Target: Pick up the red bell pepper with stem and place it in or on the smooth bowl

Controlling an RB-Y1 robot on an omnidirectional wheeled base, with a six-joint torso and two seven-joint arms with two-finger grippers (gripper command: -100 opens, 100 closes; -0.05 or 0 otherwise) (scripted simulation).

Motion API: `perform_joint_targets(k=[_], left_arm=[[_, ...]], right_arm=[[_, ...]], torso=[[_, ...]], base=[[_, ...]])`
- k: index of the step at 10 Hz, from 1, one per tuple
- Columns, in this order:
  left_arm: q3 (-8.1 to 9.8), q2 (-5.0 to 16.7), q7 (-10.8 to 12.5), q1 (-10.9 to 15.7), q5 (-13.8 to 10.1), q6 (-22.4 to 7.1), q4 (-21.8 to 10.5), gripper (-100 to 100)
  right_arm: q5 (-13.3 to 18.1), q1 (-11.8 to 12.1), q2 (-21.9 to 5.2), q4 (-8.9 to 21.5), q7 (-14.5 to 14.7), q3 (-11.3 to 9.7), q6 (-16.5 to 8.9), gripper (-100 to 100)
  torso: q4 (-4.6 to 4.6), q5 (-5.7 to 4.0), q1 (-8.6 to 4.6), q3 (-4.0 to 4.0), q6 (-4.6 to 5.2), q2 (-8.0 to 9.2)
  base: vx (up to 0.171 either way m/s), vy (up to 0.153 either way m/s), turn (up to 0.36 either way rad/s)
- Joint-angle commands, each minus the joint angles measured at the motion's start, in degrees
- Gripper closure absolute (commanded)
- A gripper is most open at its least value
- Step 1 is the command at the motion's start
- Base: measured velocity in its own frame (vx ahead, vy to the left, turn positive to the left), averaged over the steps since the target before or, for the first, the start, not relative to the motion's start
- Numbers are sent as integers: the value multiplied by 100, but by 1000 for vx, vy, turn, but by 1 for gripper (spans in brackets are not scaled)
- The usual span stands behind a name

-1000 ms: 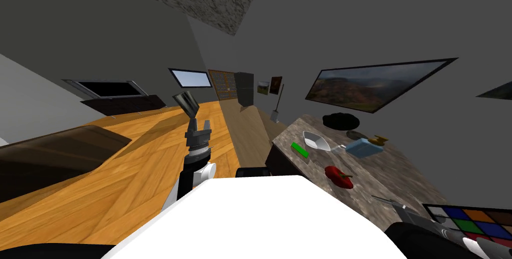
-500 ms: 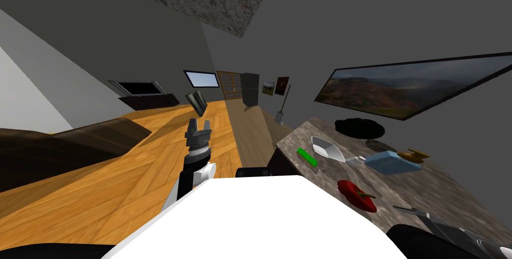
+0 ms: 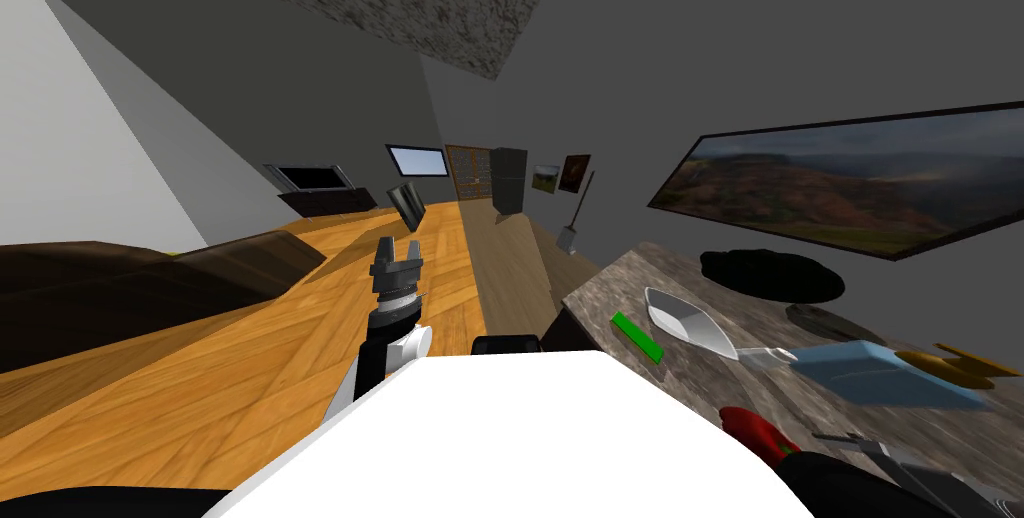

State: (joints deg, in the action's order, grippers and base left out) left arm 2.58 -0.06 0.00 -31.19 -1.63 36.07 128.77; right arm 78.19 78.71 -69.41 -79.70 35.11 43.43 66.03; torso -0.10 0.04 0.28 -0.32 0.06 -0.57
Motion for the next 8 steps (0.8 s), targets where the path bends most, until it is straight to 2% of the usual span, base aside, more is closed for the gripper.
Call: perform_joint_targets(k=[1,2,3,5,6,7,8], left_arm=[[0,0,0,0,0,0,0,0],[0,0,0,0,0,0,0,0],[0,0,0,1,0,0,0,0],[0,0,0,1,0,0,0,0],[0,1,0,1,0,0,0,0],[1,0,0,1,0,0,0,0],[0,0,0,1,0,0,0,0]], right_arm=[[0,0,0,0,0,0,0,-100],[3,1,-3,-1,7,-3,24,0],[26,-93,67,29,32,-211,-125,-100],[49,-187,138,59,57,-420,-272,-100],[52,-167,102,22,7,-366,-229,-100],[55,-173,106,21,7,-381,-249,100],[54,-172,106,21,7,-379,-247,100]], torso=[[0,0,0,0,0,0],[3,0,-8,8,3,17],[8,-3,-16,20,3,37],[12,-6,-28,30,3,53],[13,-7,-30,32,4,56],[13,-6,-26,32,5,55],[13,-5,-23,31,5,54]], base=[[67,29,15],[11,5,-2],[1,-6,58],[-10,-18,59],[-4,-9,9],[0,0,0],[0,0,0]])
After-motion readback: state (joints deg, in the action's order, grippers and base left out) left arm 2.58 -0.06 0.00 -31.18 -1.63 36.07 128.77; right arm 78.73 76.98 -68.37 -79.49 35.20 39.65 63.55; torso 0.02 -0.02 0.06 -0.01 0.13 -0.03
